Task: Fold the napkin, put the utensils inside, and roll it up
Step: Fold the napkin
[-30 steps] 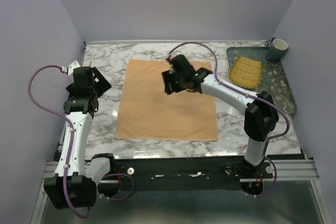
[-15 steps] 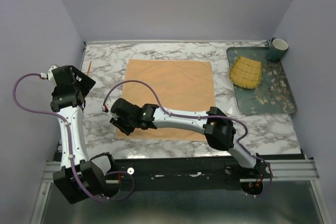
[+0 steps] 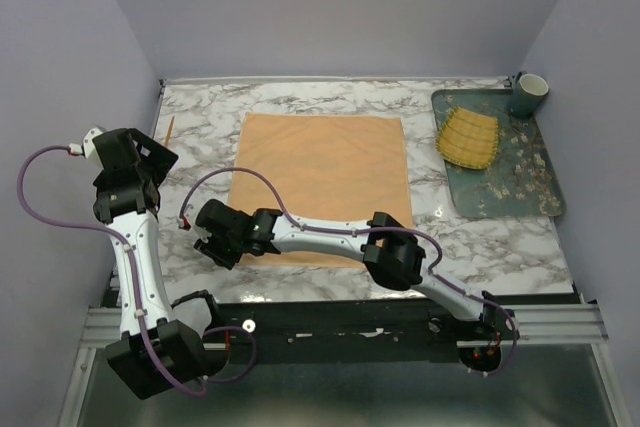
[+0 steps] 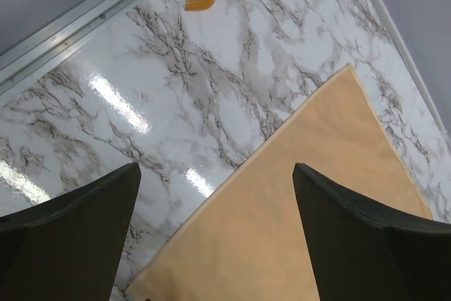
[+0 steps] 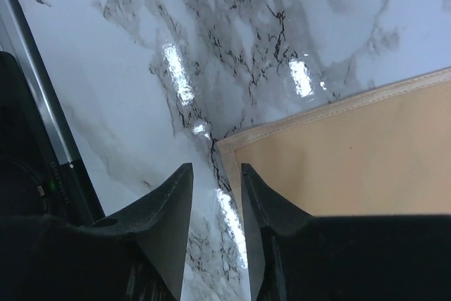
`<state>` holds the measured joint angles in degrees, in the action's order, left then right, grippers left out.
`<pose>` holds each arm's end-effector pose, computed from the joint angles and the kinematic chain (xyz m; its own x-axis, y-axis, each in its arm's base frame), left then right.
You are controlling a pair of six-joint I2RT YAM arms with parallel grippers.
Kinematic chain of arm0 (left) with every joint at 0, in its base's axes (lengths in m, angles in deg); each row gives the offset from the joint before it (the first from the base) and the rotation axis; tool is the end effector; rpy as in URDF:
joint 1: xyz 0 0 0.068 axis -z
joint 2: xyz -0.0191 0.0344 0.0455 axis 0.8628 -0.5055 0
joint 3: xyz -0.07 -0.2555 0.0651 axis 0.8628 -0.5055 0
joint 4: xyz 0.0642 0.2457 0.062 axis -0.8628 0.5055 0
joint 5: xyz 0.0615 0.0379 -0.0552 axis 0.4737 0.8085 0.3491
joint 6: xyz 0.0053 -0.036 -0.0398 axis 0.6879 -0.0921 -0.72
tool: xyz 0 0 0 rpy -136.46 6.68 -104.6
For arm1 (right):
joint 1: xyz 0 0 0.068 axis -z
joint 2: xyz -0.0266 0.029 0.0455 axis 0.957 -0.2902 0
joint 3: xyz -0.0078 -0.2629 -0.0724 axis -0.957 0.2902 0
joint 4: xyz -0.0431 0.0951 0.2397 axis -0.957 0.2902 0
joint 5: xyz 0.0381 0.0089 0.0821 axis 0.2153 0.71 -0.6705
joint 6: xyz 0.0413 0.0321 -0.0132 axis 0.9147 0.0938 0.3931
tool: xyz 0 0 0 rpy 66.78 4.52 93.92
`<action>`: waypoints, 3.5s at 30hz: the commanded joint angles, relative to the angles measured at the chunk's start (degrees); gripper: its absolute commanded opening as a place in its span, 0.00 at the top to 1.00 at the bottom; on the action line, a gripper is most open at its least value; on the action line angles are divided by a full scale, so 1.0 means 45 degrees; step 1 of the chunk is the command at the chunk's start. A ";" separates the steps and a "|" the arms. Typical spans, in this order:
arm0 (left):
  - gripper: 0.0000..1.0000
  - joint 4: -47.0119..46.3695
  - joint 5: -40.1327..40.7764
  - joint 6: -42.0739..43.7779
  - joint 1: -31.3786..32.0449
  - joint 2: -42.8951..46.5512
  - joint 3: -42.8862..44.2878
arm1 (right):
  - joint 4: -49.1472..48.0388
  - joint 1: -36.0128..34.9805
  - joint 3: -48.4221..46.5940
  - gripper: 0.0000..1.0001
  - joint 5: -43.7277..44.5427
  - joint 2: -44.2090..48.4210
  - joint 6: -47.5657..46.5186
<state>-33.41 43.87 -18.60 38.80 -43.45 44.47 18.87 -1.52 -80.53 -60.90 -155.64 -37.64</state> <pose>0.1972 0.0778 0.3400 -0.1587 -0.7343 -0.6600 -0.6568 0.5776 -0.4847 0.1437 0.5301 0.1909 -0.2624 -0.6756 -0.6890 -0.9555 0.2816 0.0877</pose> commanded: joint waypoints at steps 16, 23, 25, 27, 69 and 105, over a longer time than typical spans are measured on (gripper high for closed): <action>0.02 0.0221 -0.0183 -0.0283 -0.0232 0.0544 -0.0074 | 0.0628 -0.0559 -0.0895 0.57 0.1288 -0.2018 -0.1414; 0.02 0.0202 -0.0261 -0.0283 -0.0232 0.0643 -0.0171 | 0.0608 -0.0520 -0.0738 0.98 0.0839 -0.1862 -0.1082; 0.02 0.0202 -0.0242 -0.0302 -0.0213 0.0701 -0.0250 | 0.0395 -0.0462 -0.0428 0.99 0.0917 -0.1299 -0.1004; 0.02 0.0163 -0.0222 -0.0283 -0.0213 0.0740 -0.0445 | 0.0160 -0.0248 -0.0095 0.99 0.0820 -0.0751 -0.0597; 0.02 -0.3509 -0.3328 -0.0459 0.3186 -0.0567 -0.3864 | -0.4295 1.2057 0.8306 1.00 -0.5470 0.5483 0.2767; 0.02 -0.3822 -0.2820 -0.0732 0.3947 -0.2873 -0.2379 | -0.2751 1.4577 0.3911 1.00 -0.5099 0.2612 0.2278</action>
<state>-49.67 30.15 -21.36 56.02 -55.93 31.84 5.21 62.76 -60.71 -83.98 -142.24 -26.61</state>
